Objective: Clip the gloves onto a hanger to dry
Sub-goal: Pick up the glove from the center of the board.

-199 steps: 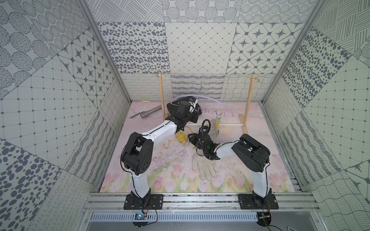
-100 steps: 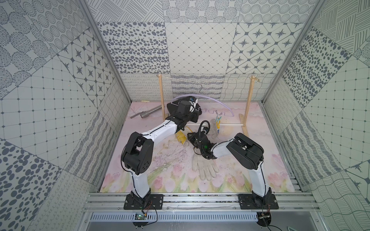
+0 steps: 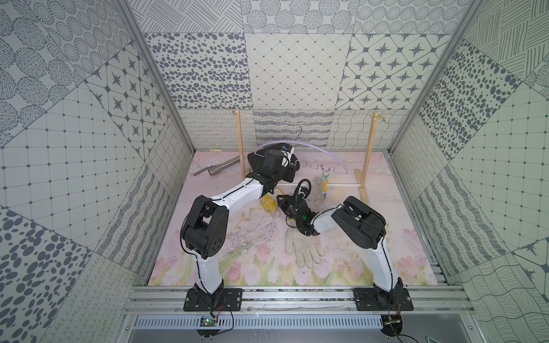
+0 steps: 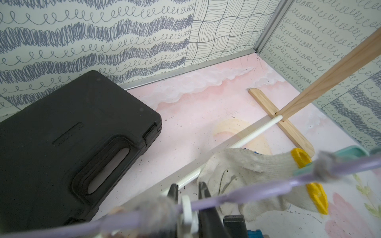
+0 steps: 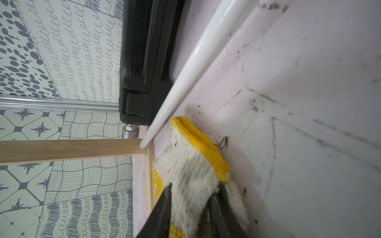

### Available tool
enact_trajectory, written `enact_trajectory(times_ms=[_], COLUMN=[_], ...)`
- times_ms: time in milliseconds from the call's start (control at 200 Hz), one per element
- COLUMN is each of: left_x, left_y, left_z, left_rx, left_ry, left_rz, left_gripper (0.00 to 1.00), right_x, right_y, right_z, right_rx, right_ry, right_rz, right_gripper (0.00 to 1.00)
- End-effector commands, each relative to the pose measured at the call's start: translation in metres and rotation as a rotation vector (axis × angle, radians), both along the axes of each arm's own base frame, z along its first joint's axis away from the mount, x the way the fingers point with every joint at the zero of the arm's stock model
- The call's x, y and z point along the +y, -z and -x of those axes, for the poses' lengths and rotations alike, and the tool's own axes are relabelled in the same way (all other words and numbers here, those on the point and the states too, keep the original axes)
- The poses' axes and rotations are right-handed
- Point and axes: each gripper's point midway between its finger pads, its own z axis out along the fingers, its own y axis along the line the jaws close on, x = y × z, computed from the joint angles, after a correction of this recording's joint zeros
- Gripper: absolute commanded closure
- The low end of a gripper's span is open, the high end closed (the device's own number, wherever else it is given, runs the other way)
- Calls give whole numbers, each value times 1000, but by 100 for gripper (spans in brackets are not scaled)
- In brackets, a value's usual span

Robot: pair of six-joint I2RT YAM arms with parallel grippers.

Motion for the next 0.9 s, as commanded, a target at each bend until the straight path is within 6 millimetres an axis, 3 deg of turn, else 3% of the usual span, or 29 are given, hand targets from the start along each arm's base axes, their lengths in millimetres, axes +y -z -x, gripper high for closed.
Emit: enact_trajectory(times_ms=[0,155,465,595,780,896], left_x=[-6,-7,-7,-8,-8,-7], left_y=[-10,-8,-8,-9,-10,-12], left_z=[-3,-2,-3,-4,-5,-5], left_rx=[-20,-15,-8,-6,5,10], left_ry=[19,21,18,15,5,-3], left_rz=[29,28,31,37,46,49], left_gripper=[100,100,100,100,100,100], right_x=[4,6,-3,-7,1,-13], right_y=[-4,-6,-28,-33,-58,-67], right_z=[-11,-14,-5,6,31,43], right_rx=[-34,-61,-165,-199,-309,-356], right_ry=[22,21,25,13,-66,-64], right_rz=[-49,-72,-24,8,131,265], right_gripper=[68,72,100,100,100,100])
